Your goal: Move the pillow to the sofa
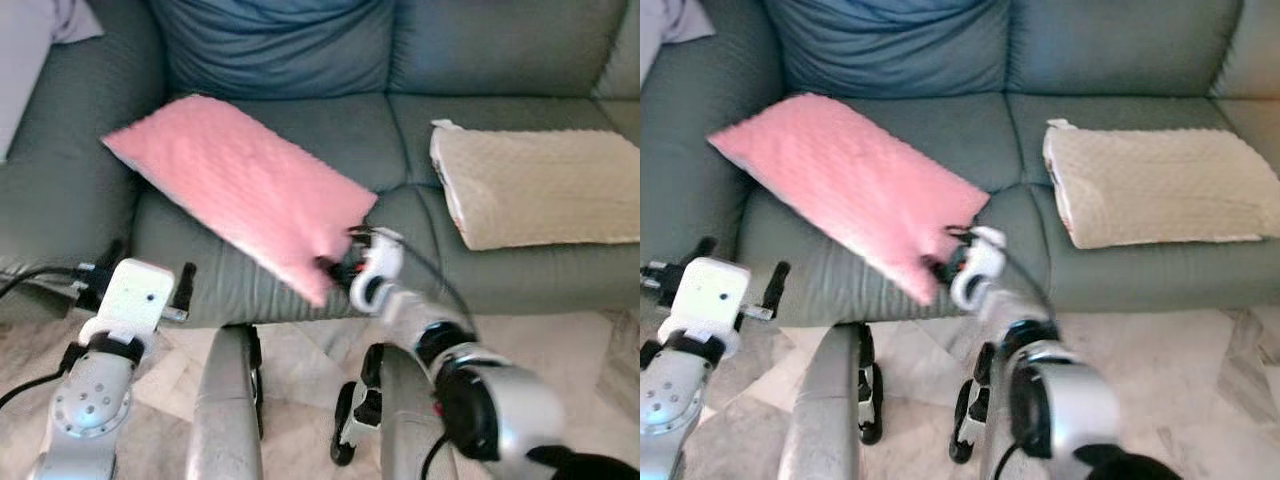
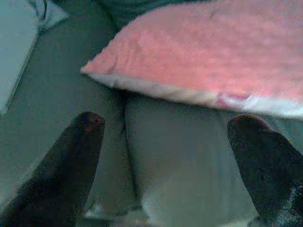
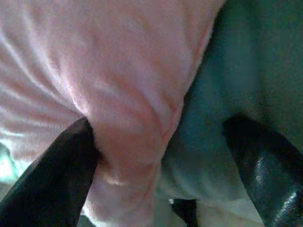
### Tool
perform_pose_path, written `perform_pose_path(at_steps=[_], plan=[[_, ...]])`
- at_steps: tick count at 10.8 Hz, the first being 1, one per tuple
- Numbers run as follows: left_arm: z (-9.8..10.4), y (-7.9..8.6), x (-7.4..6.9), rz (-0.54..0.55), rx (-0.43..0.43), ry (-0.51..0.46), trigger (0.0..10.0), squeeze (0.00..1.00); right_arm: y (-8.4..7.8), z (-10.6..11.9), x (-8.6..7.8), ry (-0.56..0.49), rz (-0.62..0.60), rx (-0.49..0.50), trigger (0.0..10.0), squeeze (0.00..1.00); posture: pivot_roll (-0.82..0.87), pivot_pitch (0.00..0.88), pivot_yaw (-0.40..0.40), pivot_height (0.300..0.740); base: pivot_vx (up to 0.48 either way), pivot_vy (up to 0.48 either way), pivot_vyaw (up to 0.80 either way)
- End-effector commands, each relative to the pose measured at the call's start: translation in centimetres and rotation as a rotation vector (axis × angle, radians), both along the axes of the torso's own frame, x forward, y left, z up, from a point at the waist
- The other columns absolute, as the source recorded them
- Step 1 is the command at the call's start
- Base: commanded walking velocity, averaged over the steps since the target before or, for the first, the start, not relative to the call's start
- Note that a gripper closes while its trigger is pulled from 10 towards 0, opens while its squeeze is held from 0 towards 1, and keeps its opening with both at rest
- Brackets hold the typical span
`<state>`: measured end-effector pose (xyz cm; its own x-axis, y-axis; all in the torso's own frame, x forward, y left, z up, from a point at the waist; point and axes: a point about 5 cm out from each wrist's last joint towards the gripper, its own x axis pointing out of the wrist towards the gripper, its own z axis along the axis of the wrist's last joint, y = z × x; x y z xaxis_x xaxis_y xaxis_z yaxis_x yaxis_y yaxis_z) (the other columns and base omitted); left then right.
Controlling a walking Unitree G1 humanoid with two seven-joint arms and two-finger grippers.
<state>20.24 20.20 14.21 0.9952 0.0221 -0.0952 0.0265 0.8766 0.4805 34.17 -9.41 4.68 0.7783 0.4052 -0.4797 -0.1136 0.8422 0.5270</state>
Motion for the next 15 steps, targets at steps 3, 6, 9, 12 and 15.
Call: perform_pose_path(at_steps=[3,6,9,12,15], plan=[[0.2,-0.2,-0.1,-0.001,-0.009,0.005,10.0,0.00,-5.5,-0.4,0.1,0.037,-0.168,-0.072,10.0,0.00,0.26,0.262,-0.037,0.616,0.000,0.000,0.00],[0.4,-0.1,0.1,0.004,-0.009,0.004,10.0,0.00,-11.2,-0.7,-0.7,0.063,-0.323,-0.165,10.0,0.00,0.26,0.263,-0.030,0.616,0.000,0.000,0.00],[0.3,-0.3,0.3,0.005,-0.015,0.006,10.0,0.00,-15.1,0.4,-0.8,0.038,-0.421,-0.233,10.0,0.00,0.25,0.258,-0.026,0.616,0.000,0.000,0.00],[0.2,-0.2,0.4,0.009,-0.019,0.015,10.0,0.00,-16.3,1.0,-0.7,-0.002,-0.425,-0.323,10.0,0.00,0.25,0.258,-0.020,0.616,0.000,0.000,0.00],[0.0,-0.3,0.4,0.011,-0.020,0.024,10.0,0.00,-15.5,2.0,0.2,-0.047,-0.413,-0.378,10.0,0.00,0.25,0.261,-0.019,0.616,0.000,0.000,0.00]])
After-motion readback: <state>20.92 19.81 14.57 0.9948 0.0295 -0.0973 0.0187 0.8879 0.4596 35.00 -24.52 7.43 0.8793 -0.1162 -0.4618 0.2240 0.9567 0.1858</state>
